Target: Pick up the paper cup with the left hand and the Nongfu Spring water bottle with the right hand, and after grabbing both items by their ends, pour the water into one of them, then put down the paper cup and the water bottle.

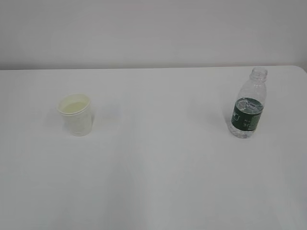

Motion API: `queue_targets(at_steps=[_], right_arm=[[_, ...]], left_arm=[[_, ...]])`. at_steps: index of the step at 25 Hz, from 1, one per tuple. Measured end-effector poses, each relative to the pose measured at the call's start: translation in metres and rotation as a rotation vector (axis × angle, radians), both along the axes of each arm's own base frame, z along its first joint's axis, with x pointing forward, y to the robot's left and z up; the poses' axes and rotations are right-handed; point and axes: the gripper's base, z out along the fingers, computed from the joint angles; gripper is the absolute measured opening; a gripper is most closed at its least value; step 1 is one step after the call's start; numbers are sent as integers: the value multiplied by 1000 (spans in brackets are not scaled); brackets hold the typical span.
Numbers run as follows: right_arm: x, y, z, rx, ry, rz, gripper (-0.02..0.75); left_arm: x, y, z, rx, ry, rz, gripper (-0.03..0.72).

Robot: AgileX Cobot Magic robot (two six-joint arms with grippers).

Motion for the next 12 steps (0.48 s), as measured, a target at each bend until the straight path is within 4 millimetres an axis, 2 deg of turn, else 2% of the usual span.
queue_targets(at_steps=[12], right_arm=[[0,0,0,0,0,0,589]], left_arm=[[0,0,0,0,0,0,435]])
